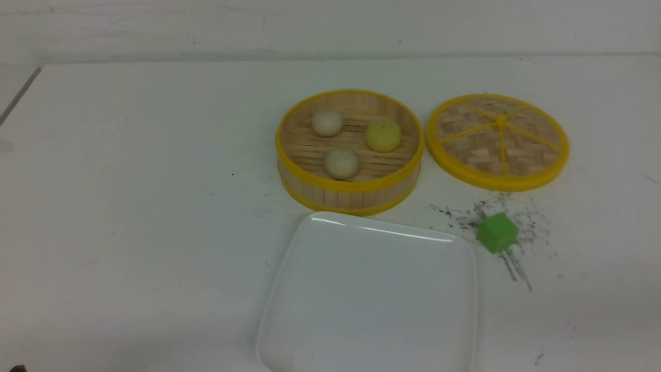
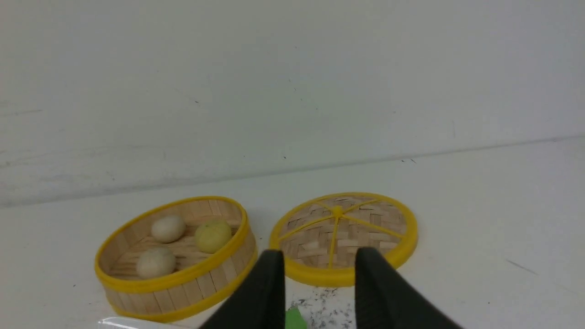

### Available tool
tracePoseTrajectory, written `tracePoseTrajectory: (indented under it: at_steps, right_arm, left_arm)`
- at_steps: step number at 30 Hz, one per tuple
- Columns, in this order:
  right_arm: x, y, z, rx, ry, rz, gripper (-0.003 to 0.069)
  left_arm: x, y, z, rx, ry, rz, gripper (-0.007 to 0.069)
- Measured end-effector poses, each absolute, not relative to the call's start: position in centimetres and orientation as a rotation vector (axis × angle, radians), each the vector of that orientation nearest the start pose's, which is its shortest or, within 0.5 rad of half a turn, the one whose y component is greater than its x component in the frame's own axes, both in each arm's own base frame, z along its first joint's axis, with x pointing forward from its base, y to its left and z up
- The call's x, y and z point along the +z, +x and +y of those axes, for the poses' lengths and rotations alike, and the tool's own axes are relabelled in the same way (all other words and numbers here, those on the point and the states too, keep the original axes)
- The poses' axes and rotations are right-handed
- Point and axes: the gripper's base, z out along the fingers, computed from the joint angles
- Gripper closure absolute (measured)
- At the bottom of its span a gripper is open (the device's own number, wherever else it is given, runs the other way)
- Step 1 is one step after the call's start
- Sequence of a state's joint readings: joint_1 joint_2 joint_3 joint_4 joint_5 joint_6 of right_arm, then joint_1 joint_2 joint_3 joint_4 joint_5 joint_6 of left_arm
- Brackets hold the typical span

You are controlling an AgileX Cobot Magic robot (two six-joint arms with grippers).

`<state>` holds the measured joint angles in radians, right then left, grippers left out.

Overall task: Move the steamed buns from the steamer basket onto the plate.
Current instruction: Use the right arm to grab the steamed stuffed bun that is closest to it

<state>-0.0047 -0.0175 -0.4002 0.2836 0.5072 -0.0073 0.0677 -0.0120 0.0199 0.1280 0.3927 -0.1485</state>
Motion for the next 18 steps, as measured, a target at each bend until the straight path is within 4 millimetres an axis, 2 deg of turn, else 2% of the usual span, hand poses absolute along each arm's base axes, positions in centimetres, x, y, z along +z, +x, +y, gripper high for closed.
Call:
tracePoseTrajectory:
  at_steps: [18]
  right_arm:
    - [29.56, 1.54, 1.55, 0.355, 0.098, 1.599, 0.0419]
  left_arm:
    - [17.24, 5.12, 1.09, 0.157, -0.074, 1.879, 0.0382]
